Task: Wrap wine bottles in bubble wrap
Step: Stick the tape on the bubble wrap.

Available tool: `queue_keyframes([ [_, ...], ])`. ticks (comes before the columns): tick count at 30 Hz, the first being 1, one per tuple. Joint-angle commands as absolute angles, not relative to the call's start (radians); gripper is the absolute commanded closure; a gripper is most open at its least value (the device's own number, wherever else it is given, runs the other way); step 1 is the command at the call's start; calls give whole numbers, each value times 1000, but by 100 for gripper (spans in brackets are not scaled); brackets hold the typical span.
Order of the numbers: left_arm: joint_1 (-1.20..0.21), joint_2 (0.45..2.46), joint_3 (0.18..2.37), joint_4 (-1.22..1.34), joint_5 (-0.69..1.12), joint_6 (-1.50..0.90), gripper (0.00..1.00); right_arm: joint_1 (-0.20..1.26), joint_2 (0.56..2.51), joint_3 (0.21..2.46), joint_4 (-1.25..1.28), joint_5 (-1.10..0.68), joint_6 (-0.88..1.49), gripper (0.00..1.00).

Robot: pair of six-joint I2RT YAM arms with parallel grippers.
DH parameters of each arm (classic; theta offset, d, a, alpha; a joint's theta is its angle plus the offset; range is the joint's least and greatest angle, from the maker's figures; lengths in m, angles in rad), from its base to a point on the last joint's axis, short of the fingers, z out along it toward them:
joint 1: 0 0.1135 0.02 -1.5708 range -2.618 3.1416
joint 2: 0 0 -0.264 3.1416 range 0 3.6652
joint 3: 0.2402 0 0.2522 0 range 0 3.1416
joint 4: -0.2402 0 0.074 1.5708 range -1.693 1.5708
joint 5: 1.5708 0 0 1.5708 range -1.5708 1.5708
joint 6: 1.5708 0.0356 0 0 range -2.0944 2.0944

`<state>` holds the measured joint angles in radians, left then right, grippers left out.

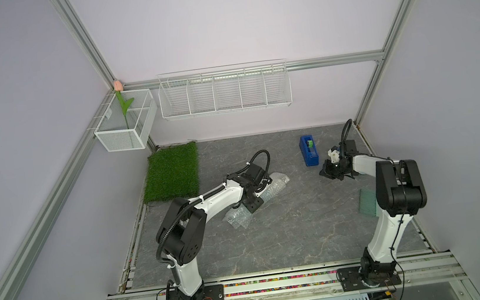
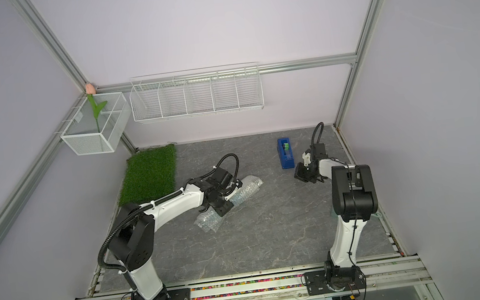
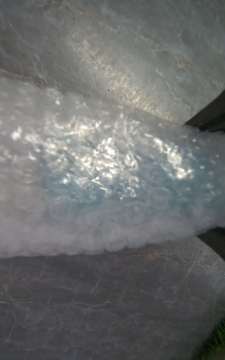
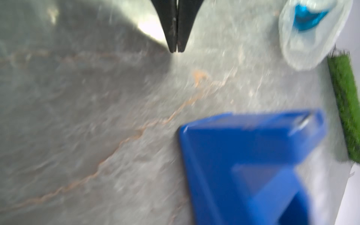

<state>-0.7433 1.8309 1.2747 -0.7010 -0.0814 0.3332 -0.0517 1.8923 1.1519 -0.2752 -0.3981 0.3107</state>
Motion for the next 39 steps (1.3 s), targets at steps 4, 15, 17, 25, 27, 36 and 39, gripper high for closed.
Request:
queue_keyframes([
  [4, -723, 1829, 1265, -702, -7, 323, 41, 82, 1580, 1066, -299, -627, 153, 93],
  [15, -693, 1914, 1335, -859, 216, 341, 41, 356, 1417, 782, 6, -925, 230, 93],
  [17, -693, 1928, 1352, -889, 239, 348, 41, 385, 1468, 801, 16, -942, 223, 93],
  [25, -680, 1950, 1371, -933, 292, 351, 41, 432, 1660, 854, 172, -998, 289, 93],
  [27, -675, 1951, 1374, -942, 297, 351, 41, 433, 1693, 862, 197, -1005, 298, 93],
  [36, -657, 1965, 1391, -959, 320, 360, 41, 433, 1804, 862, 230, -1030, 322, 93],
  [39, -656, 1969, 1390, -958, 322, 360, 41, 433, 1801, 834, 242, -1020, 327, 93],
])
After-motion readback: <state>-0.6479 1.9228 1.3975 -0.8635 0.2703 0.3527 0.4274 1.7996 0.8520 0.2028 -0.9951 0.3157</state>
